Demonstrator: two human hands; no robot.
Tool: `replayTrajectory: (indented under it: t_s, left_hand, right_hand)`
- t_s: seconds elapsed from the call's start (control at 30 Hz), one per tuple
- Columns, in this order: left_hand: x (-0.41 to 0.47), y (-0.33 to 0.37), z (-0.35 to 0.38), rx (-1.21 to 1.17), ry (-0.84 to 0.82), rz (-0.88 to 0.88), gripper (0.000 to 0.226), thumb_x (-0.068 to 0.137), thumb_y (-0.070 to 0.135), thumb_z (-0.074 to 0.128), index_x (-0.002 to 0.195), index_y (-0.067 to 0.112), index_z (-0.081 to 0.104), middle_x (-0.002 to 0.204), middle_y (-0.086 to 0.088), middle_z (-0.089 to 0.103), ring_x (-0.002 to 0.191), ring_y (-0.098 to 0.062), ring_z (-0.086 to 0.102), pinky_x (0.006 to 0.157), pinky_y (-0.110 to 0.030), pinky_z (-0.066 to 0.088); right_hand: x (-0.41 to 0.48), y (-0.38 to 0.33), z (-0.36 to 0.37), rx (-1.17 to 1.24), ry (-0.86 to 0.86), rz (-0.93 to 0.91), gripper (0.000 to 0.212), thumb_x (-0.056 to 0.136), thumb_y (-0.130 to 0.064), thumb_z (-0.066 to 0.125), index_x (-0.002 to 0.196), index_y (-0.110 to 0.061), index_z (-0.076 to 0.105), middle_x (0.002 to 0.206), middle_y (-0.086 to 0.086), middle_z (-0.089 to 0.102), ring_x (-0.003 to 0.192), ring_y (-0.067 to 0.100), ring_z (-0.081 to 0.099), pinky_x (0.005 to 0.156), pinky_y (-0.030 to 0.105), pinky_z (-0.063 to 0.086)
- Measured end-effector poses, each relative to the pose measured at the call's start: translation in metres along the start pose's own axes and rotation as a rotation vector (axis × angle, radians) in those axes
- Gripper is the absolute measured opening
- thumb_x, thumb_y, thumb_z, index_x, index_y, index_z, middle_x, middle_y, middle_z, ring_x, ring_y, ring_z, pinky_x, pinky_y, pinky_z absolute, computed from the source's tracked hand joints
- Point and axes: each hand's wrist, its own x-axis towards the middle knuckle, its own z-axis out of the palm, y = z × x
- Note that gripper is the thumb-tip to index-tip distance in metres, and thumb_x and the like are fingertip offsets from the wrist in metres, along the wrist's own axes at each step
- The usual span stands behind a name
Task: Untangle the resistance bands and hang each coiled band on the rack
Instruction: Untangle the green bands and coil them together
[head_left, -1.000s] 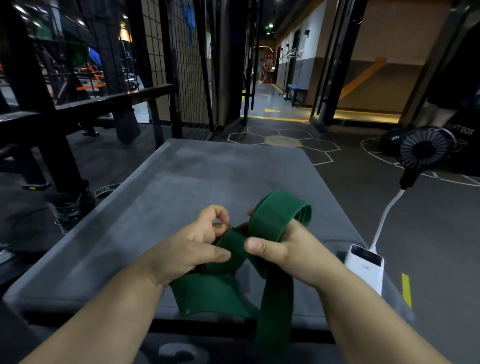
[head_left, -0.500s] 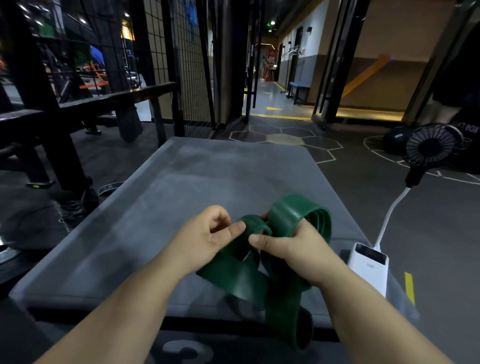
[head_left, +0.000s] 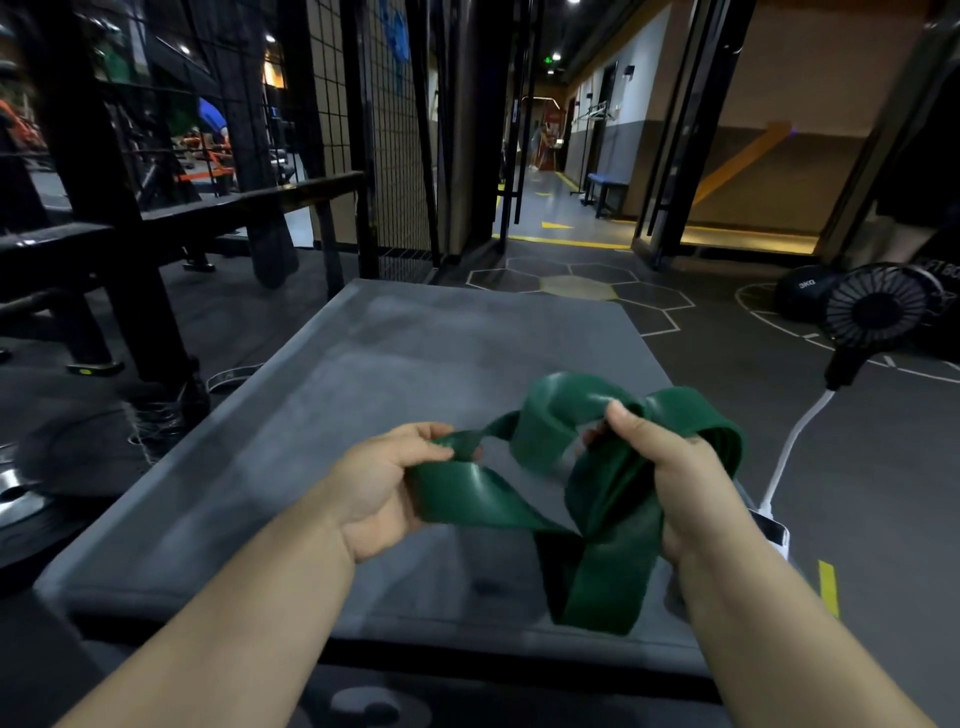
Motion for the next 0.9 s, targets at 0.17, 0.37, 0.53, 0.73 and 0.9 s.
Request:
replayTrajectory:
  t_s: [0.17,0.37,0.53,0.73,0.9]
  left_hand:
    - [0.005,0.003,-0.020,0.106,-0.049,-0.088,0.037,0.083,-0.007,0.029,0.098,0.012,0.057,0.099,-0.019,0.071,0.076,-0.027,0.066,0.068,-0.036,0.053]
    - [-0.002,-0.009,-0.007,0.366,-0.190,-0.089,0.028,0.094,0.028,0.055,0.077,0.015,0.072,0.085,-0.006,0.067,0.068,-0.013,0.063,0.060,-0.026,0.053]
    - [-0.002,-0.012,-0.010,0.780,-0.324,0.148,0.056,0.040,0.041,0.088,0.092,0.031,0.068,0.117,0.010,0.060,0.097,-0.005,0.063,0.082,-0.020,0.052]
    - [0.011,-0.015,-0.024,1.216,-0.088,0.440,0.040,0.060,0.028,0.088,0.087,0.029,0.058,0.099,0.008,0.055,0.087,-0.006,0.061,0.082,-0.026,0.054]
    - [0.009,-0.014,-0.018,1.314,-0.089,0.558,0.034,0.055,0.045,0.071,0.070,0.023,0.050,0.072,0.009,0.054,0.067,-0.006,0.051,0.067,-0.029,0.045]
  right_hand:
    - [0.014,-0.007,-0.022,0.114,0.159,0.027,0.028,0.057,-0.034,0.079,0.067,-0.011,0.070,0.071,0.008,0.067,0.066,0.025,0.067,0.063,0.034,0.055]
    - [0.018,-0.001,-0.023,0.092,0.231,0.007,0.029,0.067,-0.037,0.083,0.074,-0.011,0.071,0.077,0.009,0.069,0.072,0.027,0.068,0.076,0.042,0.057]
    - [0.022,0.004,-0.021,0.051,0.275,0.038,0.036,0.057,-0.048,0.087,0.059,-0.016,0.073,0.074,0.007,0.070,0.070,0.029,0.068,0.077,0.045,0.056]
    - [0.024,0.003,-0.028,0.066,0.372,-0.026,0.028,0.073,-0.040,0.083,0.063,-0.017,0.069,0.067,0.000,0.068,0.071,0.022,0.065,0.081,0.040,0.055]
    - [0.028,-0.001,-0.035,0.042,0.399,-0.059,0.033,0.075,-0.041,0.081,0.061,-0.017,0.064,0.062,-0.001,0.064,0.068,0.021,0.062,0.084,0.042,0.054]
